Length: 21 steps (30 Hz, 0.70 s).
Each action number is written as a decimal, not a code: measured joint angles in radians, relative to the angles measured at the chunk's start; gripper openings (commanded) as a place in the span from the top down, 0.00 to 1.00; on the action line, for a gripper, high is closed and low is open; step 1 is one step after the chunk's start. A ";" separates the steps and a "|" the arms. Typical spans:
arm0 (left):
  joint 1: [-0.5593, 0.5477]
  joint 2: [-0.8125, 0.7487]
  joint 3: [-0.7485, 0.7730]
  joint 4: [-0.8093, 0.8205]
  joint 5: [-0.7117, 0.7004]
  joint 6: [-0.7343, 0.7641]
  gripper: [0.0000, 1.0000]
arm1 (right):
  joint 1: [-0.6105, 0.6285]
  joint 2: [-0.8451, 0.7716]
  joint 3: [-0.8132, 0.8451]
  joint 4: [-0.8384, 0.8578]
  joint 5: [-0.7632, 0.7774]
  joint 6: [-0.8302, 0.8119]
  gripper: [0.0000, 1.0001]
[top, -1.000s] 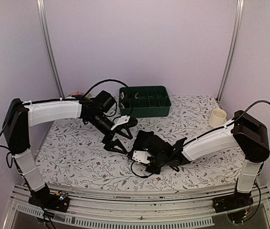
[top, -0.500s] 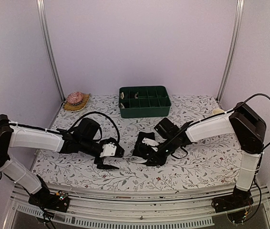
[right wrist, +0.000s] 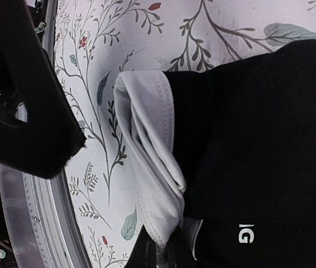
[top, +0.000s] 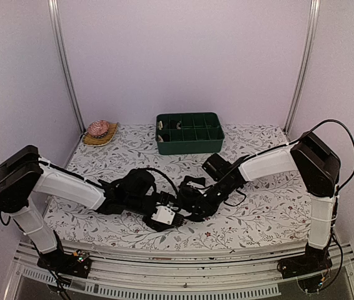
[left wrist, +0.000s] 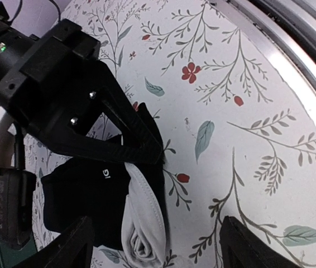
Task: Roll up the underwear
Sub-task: Roll the underwear at the center of the board.
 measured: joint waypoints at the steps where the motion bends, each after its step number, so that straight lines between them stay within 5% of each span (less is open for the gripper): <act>1: -0.007 0.017 0.007 0.002 -0.008 0.005 0.22 | 0.000 0.000 0.000 -0.002 -0.002 0.001 0.97; 16: -0.035 0.150 0.089 0.010 -0.115 0.003 0.43 | -0.001 0.000 0.000 -0.009 -0.010 0.011 0.97; 19: -0.035 0.160 0.100 0.008 -0.126 -0.007 0.50 | -0.001 0.000 0.000 -0.009 -0.010 0.012 0.97; 21: -0.036 0.173 0.110 0.010 -0.132 -0.017 0.64 | -0.002 0.000 0.000 -0.009 -0.010 0.014 0.97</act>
